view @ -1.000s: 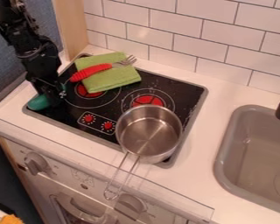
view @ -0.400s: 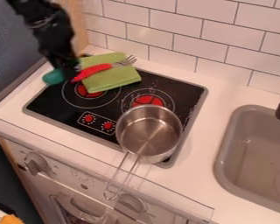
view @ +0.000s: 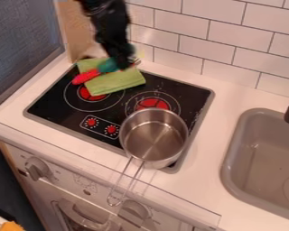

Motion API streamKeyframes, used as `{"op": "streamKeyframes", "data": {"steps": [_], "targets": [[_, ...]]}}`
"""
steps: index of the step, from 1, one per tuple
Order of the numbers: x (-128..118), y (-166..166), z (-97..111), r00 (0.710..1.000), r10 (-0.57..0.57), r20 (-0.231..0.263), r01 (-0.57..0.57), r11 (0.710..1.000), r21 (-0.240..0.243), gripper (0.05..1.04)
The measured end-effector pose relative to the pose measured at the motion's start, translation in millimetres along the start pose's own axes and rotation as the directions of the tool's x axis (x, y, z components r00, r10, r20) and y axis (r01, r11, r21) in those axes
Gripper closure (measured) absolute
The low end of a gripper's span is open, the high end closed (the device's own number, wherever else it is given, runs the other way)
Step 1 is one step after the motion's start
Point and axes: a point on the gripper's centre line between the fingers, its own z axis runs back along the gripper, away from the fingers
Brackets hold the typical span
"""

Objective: Moved the green object to the right top corner of the burner

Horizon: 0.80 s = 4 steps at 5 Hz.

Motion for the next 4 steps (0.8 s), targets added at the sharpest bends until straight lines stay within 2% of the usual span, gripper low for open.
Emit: {"op": "streamKeyframes", "data": {"steps": [1, 2, 3, 4], "targets": [[28, -15, -20, 0.993, -0.116, -0.014, 0.116, 0.993, -0.033, 0.633], [43, -32, -38, 0.983, -0.183, -0.018, 0.181, 0.981, -0.069, 0.633], [50, -49, -59, 0.970, -0.238, -0.043, 0.232, 0.967, -0.108, 0.633], [48, -62, -73, 0.953, -0.292, -0.085, 0.281, 0.952, -0.124, 0.633]]}}
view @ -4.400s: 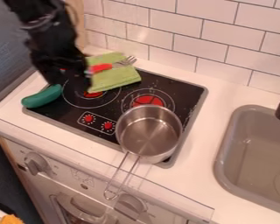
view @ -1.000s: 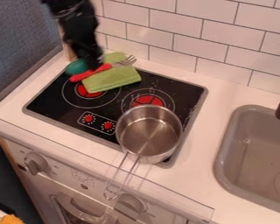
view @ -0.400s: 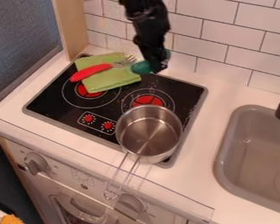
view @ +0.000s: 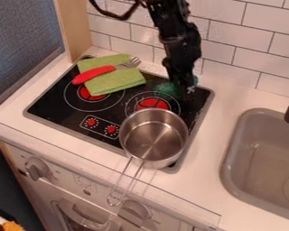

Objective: Moved the green object to the right top corner of the burner

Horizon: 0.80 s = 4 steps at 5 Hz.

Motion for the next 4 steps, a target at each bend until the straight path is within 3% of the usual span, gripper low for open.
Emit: {"op": "streamKeyframes", "data": {"steps": [1, 2, 3, 4], "targets": [[2.2, -2.4, -12.5, 1.000, -0.013, -0.019, 0.012, 1.000, -0.008, 0.633], [2.4, 1.0, -13.5, 0.999, 0.012, -0.038, -0.012, 1.000, 0.006, 0.561], [0.8, 2.0, -14.7, 0.997, 0.059, -0.049, -0.058, 0.998, 0.027, 0.253], [-2.8, -0.5, -14.6, 0.996, 0.068, -0.056, -0.067, 0.997, 0.022, 0.077]]}}
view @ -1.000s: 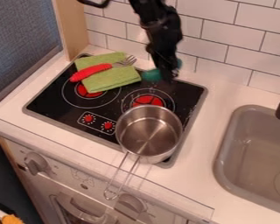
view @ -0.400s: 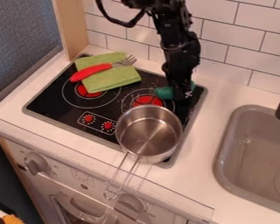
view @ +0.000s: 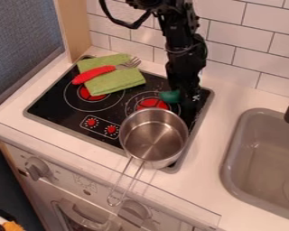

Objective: Moved the green object to the right top corner of the burner

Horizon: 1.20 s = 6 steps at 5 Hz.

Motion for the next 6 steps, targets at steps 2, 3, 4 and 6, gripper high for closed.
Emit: {"op": "streamKeyframes", "data": {"steps": [2, 3, 4, 6], "targets": [[-6, 6, 25, 0.999, 0.031, 0.025, -0.031, 1.000, -0.001, 0.083], [-1, 8, 42, 0.999, 0.016, 0.050, -0.016, 1.000, 0.003, 0.083], [3, 8, 81, 0.994, 0.017, 0.105, -0.022, 0.999, 0.042, 0.083], [0, 2, 107, 0.992, 0.019, 0.122, -0.028, 0.998, 0.065, 0.083]]}}
